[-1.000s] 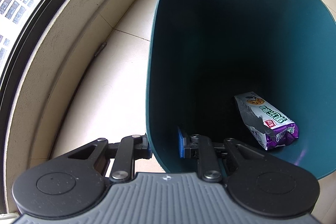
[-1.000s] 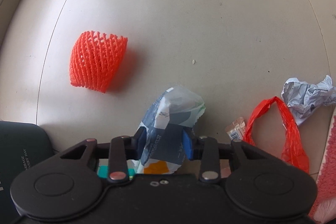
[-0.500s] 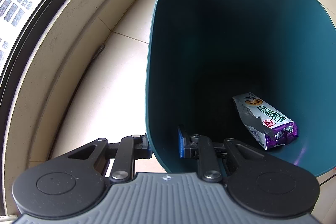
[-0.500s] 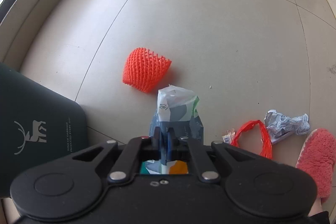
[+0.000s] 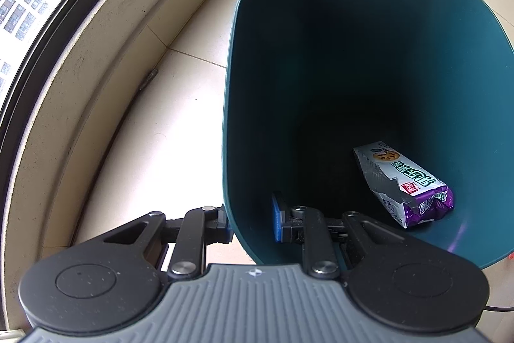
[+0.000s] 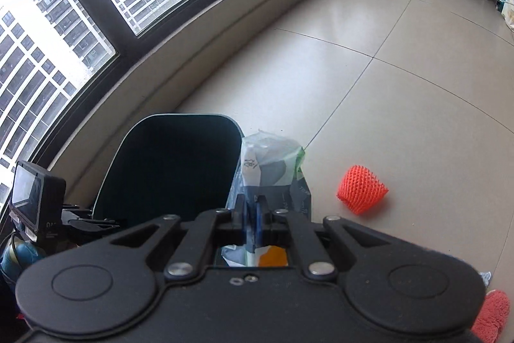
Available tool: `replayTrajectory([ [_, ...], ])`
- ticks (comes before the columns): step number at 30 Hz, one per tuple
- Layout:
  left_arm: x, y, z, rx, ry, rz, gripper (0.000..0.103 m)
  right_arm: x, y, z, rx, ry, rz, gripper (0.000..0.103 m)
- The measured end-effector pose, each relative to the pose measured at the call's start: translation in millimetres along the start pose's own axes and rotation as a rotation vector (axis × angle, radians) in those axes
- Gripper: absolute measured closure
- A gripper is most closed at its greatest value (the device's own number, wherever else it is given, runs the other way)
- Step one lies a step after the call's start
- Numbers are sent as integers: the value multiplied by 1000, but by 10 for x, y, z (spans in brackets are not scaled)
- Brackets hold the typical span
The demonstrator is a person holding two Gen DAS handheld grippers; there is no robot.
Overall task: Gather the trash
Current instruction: 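Lift the plastic packet over the bin and release it with the right gripper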
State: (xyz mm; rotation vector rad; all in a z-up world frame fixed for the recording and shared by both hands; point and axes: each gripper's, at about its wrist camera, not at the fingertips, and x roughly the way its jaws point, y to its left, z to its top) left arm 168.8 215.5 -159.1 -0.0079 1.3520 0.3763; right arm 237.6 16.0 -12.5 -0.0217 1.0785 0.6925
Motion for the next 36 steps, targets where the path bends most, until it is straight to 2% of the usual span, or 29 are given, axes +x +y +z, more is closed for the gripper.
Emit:
replayTrajectory([
  [5, -25, 72, 6, -7, -5, -18, 83, 279, 379, 98, -72, 10, 16, 99],
  [13, -35, 130, -12, -8, -12, -32, 83, 940, 795, 74, -148, 94, 7, 99],
  [26, -55, 128, -41, -5, -18, -35, 83, 1774, 824, -139, -174, 227, -96, 98],
  [29, -56, 123, -43, -5, -18, -36, 83, 1887, 847, -138, -184, 245, -107, 95],
  [30, -49, 120, -49, -4, -18, -36, 83, 1897, 857, -149, -188, 251, -107, 90],
  [33, -46, 117, -51, -5, -19, -36, 83, 1928, 883, -133, -192, 258, -103, 84],
  [36, -44, 112, -55, -4, -19, -35, 83, 1903, 887, -119, -190, 258, -95, 82],
])
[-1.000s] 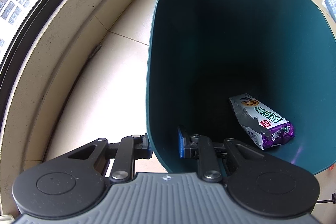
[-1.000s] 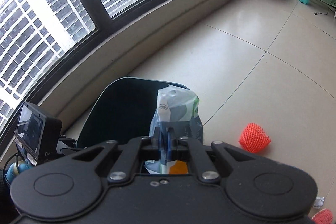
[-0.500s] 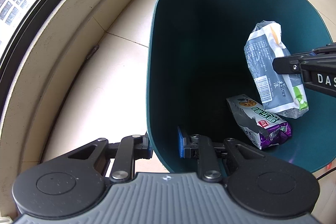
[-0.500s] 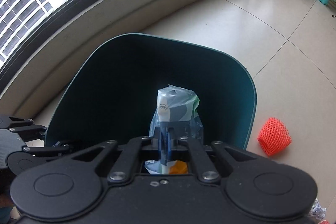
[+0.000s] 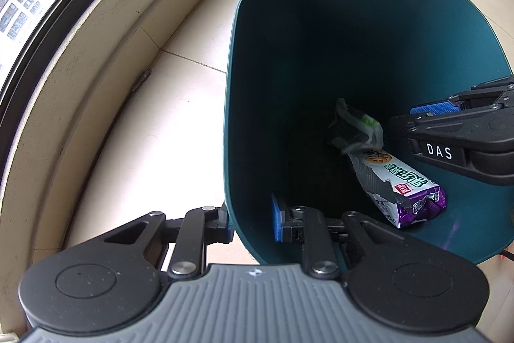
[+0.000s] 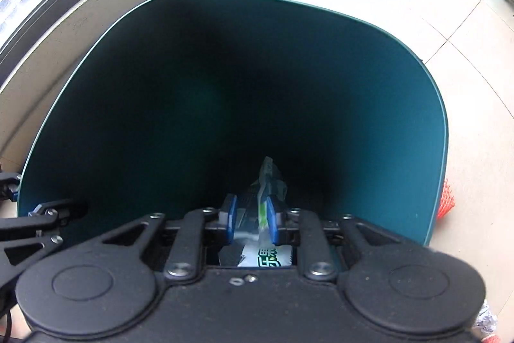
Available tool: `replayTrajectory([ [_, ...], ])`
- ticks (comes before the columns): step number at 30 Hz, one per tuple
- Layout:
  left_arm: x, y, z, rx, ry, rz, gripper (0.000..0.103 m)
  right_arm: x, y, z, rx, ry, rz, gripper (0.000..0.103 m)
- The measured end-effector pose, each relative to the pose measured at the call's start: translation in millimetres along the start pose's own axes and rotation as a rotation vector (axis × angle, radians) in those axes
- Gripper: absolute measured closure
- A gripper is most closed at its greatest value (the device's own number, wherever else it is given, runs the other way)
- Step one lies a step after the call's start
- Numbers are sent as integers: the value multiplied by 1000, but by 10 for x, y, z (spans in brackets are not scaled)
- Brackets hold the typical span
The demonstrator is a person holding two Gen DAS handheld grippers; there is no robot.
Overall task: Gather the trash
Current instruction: 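Lift the plastic packet over the bin and release it with the right gripper, then grasp the white cabbage piece with the right gripper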
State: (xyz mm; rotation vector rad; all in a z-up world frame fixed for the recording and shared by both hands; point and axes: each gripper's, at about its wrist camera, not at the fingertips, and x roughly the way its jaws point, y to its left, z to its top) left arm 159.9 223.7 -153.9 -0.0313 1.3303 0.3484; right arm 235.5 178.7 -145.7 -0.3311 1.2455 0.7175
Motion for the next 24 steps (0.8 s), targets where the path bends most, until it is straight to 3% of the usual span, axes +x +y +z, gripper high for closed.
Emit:
replayTrajectory([
  [4, 1, -5, -2, 0, 0, 1, 83, -138, -82, 26, 0, -16, 37, 72],
  [14, 4, -6, -3, 1, 0, 5, 83, -849, -227, -95, -10, -109, 113, 67],
  [24, 0, -6, 5, 2, 2, 8, 83, -1433, -805, -482, 83, -193, 57, 55],
])
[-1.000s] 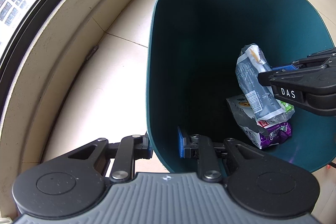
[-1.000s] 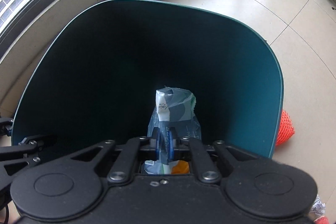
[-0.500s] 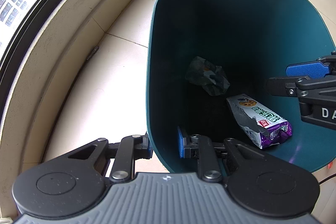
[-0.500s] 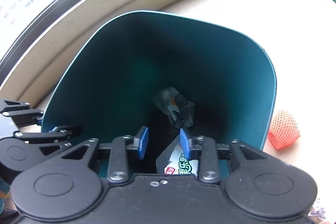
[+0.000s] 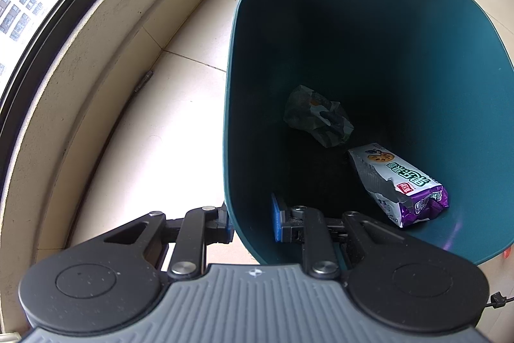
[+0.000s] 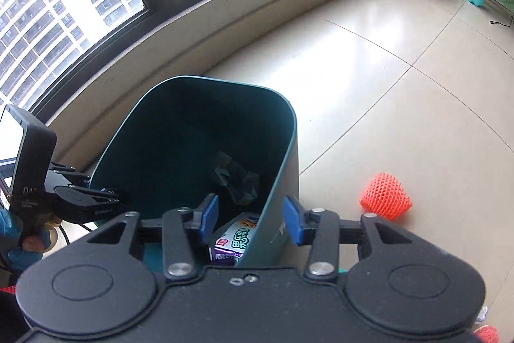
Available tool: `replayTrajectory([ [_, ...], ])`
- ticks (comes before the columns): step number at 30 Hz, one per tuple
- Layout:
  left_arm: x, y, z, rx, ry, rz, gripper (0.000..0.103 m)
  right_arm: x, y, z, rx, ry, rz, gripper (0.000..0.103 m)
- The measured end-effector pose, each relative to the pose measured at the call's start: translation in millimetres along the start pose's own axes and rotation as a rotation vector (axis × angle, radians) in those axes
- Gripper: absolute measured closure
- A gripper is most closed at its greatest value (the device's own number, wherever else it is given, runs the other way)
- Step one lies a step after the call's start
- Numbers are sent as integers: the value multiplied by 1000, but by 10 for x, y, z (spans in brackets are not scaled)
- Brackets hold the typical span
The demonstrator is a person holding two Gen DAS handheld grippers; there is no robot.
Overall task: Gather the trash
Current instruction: 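Grasp the white cabbage piece with the right gripper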
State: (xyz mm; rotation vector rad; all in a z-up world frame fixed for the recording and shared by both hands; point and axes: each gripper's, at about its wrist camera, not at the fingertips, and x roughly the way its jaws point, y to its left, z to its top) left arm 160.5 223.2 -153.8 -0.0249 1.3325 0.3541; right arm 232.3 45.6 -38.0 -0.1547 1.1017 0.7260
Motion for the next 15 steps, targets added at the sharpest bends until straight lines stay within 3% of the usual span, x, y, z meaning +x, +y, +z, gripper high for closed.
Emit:
replayTrajectory([
  [7, 20, -29, -7, 2, 3, 15, 83, -6, -601, -423, 151, 28, -75, 41],
  [15, 43, -50, -9, 1, 6, 20, 83, 535, -1221, -1066, 331, 160, -156, 36],
])
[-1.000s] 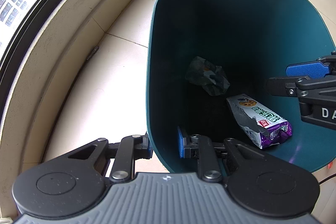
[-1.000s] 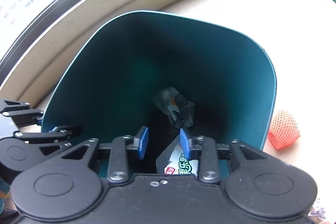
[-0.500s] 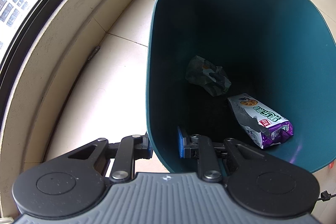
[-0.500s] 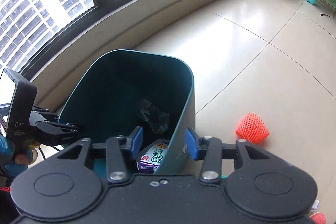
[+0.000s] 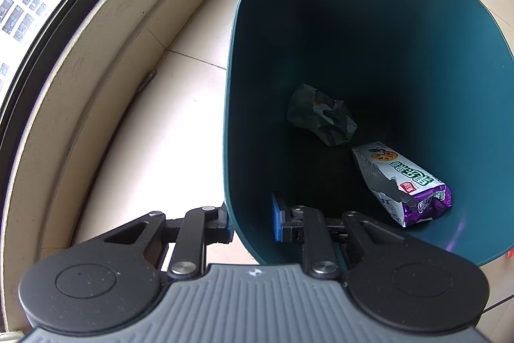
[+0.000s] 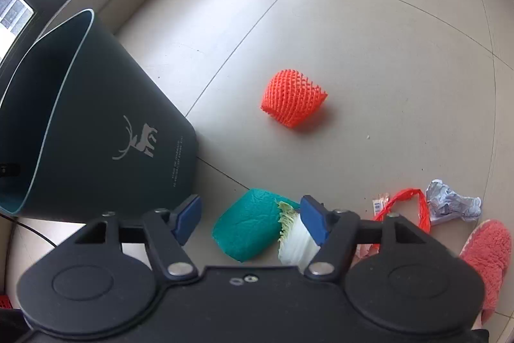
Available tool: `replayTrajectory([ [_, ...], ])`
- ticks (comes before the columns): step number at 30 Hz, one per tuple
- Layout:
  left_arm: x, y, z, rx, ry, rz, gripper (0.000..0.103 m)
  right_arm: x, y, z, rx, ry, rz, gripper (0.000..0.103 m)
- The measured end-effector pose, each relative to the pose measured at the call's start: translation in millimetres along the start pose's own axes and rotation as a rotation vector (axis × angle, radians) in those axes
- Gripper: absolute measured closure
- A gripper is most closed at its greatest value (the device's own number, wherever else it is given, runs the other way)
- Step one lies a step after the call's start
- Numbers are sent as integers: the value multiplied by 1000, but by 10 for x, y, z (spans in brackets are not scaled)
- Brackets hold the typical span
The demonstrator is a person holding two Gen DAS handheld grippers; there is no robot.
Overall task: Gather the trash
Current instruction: 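Grasp the white cabbage piece with the right gripper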
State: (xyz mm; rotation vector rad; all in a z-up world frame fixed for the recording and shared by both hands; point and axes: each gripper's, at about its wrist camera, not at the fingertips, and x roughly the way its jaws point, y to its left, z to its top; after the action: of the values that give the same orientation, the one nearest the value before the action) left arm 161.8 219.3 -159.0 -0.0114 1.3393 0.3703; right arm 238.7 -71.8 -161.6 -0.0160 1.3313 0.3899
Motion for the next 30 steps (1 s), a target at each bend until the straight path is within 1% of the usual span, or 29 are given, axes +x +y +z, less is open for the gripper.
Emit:
replayTrajectory([
  [6, 1, -1, 0, 0, 0, -1, 83, 530, -295, -173, 95, 79, -45, 35],
  [8, 2, -1, 0, 1, 0, -1, 83, 695, -365, -229, 132, 100, -40, 35],
  [11, 3, -15, -3, 5, -1, 3, 83, 907, -422, -307, 151, 121, -47, 28],
  [13, 4, -22, -8, 6, -1, 4, 83, 1032, -460, -346, 173, 130, -63, 20],
  [17, 12, -45, -10, 8, -1, 9, 83, 1254, -493, -412, 198, 170, -89, 16],
  [19, 19, -53, -10, 10, -1, 11, 83, 1354, -477, -435, 189, 188, -106, 16],
  [23, 32, -66, -9, 11, 2, 13, 83, 1453, -432, -465, 164, 191, -154, 17],
  [26, 28, -72, -6, 12, 3, 15, 83, 1505, -431, -468, 163, 206, -177, 19],
  [28, 27, -74, -6, 12, 3, 15, 83, 1502, -425, -465, 161, 204, -185, 25],
  [29, 27, -74, -5, 13, 2, 15, 83, 1503, -421, -464, 160, 205, -191, 26],
  [30, 27, -74, -4, 13, 2, 15, 83, 1499, -418, -465, 156, 205, -196, 30],
])
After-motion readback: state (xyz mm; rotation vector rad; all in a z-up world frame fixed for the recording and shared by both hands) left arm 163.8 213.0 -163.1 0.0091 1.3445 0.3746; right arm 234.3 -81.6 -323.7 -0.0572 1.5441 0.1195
